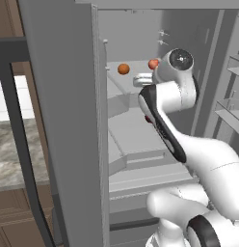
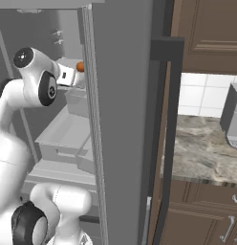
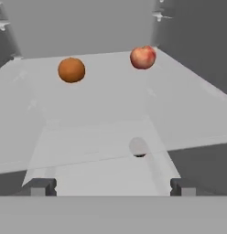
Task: Place the tangerine in the correct fridge rack based on whether it is a fruit or vegetable. Finally, close the fridge door.
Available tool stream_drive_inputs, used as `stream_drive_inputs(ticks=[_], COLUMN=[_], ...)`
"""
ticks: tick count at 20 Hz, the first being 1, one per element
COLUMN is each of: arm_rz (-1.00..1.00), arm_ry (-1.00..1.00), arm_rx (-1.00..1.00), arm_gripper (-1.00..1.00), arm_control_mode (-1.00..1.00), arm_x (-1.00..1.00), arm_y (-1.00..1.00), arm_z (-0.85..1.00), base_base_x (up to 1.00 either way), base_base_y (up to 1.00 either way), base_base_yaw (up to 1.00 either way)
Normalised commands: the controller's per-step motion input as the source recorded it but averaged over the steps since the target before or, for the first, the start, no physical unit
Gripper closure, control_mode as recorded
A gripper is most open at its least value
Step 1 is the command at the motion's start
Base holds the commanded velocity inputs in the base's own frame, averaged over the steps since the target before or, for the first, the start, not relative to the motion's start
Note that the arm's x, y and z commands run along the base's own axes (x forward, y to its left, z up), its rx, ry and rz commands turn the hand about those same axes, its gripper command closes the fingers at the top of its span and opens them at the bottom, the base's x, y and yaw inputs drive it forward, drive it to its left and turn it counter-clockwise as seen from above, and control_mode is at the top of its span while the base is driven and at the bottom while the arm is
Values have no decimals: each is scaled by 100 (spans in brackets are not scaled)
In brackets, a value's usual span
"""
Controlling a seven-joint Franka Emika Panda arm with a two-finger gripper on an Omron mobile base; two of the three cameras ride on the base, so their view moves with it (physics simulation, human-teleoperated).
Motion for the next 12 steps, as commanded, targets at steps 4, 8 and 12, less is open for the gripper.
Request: stream_drive_inputs(ticks=[4,8,12], arm_rz=[0,0,0], arm_ry=[0,6,5], arm_rx=[5,5,0], arm_gripper=[-100,-100,-100], arm_control_mode=[-100,-100,-100], arm_x=[-100,-82,-10], arm_y=[2,9,0], arm_z=[-3,0,0], base_base_x=[0,0,0], base_base_y=[0,0,0], base_base_yaw=[0,0,0])
